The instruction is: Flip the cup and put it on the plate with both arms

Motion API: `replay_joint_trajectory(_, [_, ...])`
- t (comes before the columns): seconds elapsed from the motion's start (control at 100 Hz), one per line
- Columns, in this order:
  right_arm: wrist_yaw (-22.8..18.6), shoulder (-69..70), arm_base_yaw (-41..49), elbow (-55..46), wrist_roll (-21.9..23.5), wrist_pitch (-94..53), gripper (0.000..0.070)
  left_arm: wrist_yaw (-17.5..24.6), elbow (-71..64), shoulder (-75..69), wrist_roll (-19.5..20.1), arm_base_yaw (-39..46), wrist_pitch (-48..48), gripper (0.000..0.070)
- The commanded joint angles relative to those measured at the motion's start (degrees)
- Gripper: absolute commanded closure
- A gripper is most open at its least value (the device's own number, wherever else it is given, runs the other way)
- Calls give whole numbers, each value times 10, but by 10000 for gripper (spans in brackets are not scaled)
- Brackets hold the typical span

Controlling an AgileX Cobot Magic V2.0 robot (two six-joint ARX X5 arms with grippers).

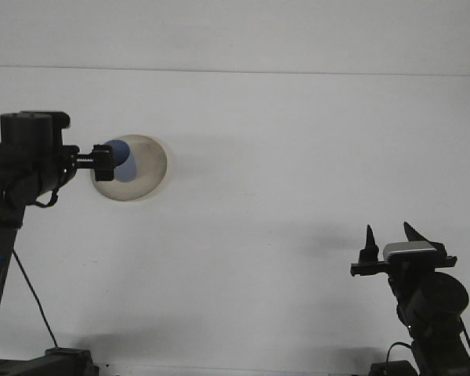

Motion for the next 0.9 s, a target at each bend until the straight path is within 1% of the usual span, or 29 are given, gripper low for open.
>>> replay_joint_trajectory(0.0, [2, 2, 1, 5, -3, 5, 218, 1, -53, -38, -10, -3, 37, 116])
replay_joint_trajectory(0.13, [2, 2, 1, 5, -3, 5, 219, 1, -170, -130, -15, -5, 110, 116])
replay_joint_trajectory(0.34, [2, 2, 1, 5, -3, 5, 219, 1, -366, -286, -15, -5, 258, 116])
replay_joint_trajectory(0.48, [2, 2, 1, 5, -3, 5, 219, 1, -478, -373, -16, -5, 328, 115])
replay_joint_trajectory(0.64, [2, 2, 1, 5, -3, 5, 219, 1, -568, -444, -14, -5, 379, 115])
replay_joint_trajectory(0.68, [2, 2, 1, 5, -3, 5, 218, 3, -584, -457, -27, -5, 392, 115])
replay_joint_trajectory(0.89, [2, 2, 1, 5, -3, 6, 219, 3, -604, -475, -30, -6, 405, 116])
